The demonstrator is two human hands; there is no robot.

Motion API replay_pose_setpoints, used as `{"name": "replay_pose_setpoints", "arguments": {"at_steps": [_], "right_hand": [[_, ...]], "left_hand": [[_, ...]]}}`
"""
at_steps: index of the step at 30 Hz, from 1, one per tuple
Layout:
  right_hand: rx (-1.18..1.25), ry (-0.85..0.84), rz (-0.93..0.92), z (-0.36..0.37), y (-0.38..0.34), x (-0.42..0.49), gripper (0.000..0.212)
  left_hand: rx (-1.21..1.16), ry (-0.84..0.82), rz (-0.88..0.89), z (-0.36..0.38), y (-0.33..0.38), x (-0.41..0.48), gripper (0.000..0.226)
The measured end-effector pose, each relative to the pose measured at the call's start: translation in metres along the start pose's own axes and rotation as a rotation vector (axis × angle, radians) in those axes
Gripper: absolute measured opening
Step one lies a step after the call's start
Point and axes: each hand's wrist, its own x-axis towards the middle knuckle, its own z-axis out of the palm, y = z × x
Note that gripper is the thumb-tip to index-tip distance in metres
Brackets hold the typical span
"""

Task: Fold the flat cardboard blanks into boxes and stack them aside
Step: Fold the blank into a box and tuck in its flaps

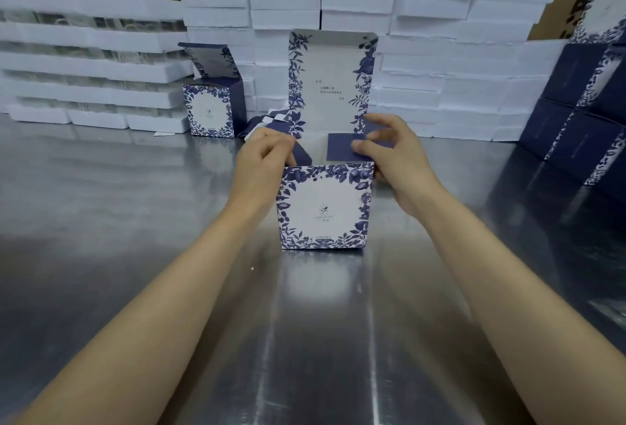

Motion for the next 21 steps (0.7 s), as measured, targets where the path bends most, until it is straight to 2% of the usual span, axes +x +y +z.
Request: {"name": "replay_pose_setpoints", "arguments": {"at_steps": [2,3,5,6,9,11,13,16,21], "right_hand": [[-0.011,-0.016,0.107,-0.001,-0.003,0.001,0.057],[-0.031,-0.044,0.141,-0.002,-0.004,0.001,0.058],[-0.129,-0.099,0.136,-0.005,-0.006,0.004,0.047],[-0.166,-0.094,0.133,-0.006,-0.008,0.005,0.048],[-0.118,0.028,0.238,-0.005,-0.011,0.011,0.057],[-0.072,0.082,0.277,-0.003,-0.011,0.011,0.053],[-0.105,0.105,0.252,-0.002,-0.012,0.012,0.038],[-0.236,0.131,0.153,-0.006,-0.016,0.016,0.011],[-0.485,0.184,0.09,-0.003,-0.021,0.027,0.026]], "left_hand": [[0.091,-0.073,-0.028,-0.007,0.004,0.004,0.046],[0.134,-0.099,-0.058,-0.011,0.007,0.006,0.05],[0.29,-0.117,-0.09,-0.014,0.013,0.014,0.045],[0.396,-0.126,-0.088,-0.014,0.017,0.021,0.04],[0.606,-0.155,-0.132,-0.007,0.028,0.036,0.023],[0.622,-0.117,-0.161,-0.001,0.029,0.04,0.009],[0.597,-0.094,-0.213,0.001,0.029,0.043,0.031],[0.656,-0.133,-0.24,-0.001,0.031,0.047,0.032],[0.832,-0.085,-0.222,0.003,0.032,0.048,0.013]]}}
